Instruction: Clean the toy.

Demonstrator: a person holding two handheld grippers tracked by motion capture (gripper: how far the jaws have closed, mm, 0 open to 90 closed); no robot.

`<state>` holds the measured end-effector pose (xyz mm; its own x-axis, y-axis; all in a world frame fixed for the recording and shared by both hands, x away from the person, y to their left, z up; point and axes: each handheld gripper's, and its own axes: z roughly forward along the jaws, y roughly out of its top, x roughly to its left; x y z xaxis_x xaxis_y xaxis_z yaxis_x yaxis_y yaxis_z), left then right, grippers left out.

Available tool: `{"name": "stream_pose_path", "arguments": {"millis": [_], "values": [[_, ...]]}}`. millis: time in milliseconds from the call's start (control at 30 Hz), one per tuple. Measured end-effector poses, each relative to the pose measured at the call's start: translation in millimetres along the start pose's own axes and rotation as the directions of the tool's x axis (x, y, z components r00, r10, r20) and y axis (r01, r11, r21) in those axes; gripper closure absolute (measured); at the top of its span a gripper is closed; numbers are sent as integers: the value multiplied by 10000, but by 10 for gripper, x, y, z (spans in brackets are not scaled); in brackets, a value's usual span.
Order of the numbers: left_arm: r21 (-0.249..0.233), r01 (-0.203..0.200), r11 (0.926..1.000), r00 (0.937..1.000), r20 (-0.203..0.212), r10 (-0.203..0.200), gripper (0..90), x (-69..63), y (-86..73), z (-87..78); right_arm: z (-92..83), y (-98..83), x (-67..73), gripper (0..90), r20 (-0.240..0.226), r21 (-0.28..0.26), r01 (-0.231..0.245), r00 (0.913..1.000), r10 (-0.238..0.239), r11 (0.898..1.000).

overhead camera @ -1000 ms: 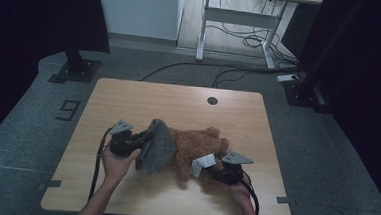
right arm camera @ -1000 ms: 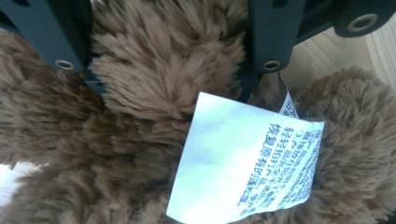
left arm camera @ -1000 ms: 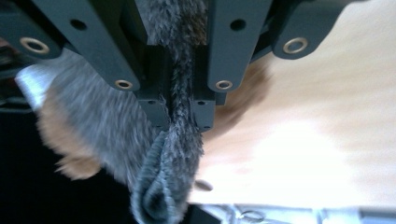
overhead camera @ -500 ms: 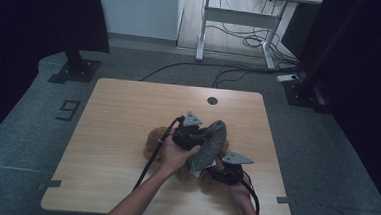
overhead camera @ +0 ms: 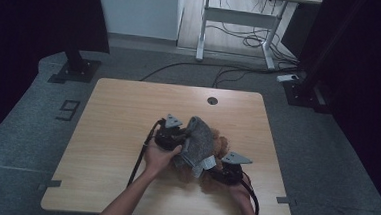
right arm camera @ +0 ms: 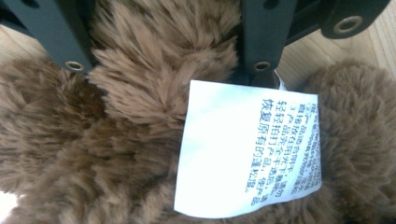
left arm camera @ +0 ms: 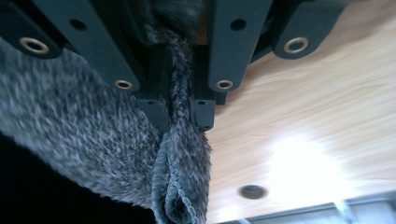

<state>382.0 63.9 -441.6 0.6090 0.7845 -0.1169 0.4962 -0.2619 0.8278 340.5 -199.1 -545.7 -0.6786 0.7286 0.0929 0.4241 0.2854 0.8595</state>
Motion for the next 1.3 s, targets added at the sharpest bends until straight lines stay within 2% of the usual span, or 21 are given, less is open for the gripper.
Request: {"name": "stream_pose_path", "arguments": {"millis": [133,200,367,467,533,633,767,833,933,1000,1067,1200,1233,1300], "values": [[15,327,9995,9984,-461,-326,801,257,-106,-163,-3,-1,-7,558,-47,-9,-67,10000,67,10000],[-104,794,9968,9962,-357,-797,800,398,-178,-237,-3,0,-6,558,-86,-40,-63,9999,63,10000],[-486,1281,9906,9901,-515,-1305,803,617,-290,-450,-1,6,10,558,-83,-84,-50,10000,49,10000],[-564,1336,9894,9863,-902,-1383,805,742,-322,-568,-5,5,0,558,-127,-63,-146,9998,145,9999],[-357,1347,9902,9834,-1180,-1380,806,825,-380,-604,-4,5,-3,558,-137,-63,-156,9998,155,9999],[279,1321,9908,9796,-1565,-1262,807,917,-542,-564,-2,5,-4,558,-132,-61,-144,9998,143,9999],[1104,1444,9833,9804,-1508,-1271,808,955,-769,-395,4,5,-6,558,-128,-64,-177,9998,176,9998],[1342,1479,9799,9806,-1488,-1276,809,943,-865,-303,5,5,-7,558,-133,-66,-187,9997,187,9998],[1521,1554,9761,9803,-1455,-1334,809,944,-930,-234,7,4,-12,558,-142,-68,-203,9997,202,9998],[1867,1428,9720,9816,-1523,-1149,809,960,-956,-201,6,2,-17,558,-136,-63,-215,9997,214,9997],[2009,1456,9687,9803,-1615,-1139,808,999,-956,-213,6,1,-19,558,-130,-56,-200,9997,199,9998],[1243,1655,9783,9757,-1654,-1441,807,1062,-802,-421,7,2,-22,558,-99,-28,-134,9999,134,9999],[875,1665,9821,9770,-1493,-1523,807,1054,-713,-509,9,1,-26,558,-106,-19,-133,9999,133,9999],[280,1804,9832,9793,-981,-1769,805,1027,-570,-623,13,0,-30,558,-103,-15,-142,9998,142,9999]]}}
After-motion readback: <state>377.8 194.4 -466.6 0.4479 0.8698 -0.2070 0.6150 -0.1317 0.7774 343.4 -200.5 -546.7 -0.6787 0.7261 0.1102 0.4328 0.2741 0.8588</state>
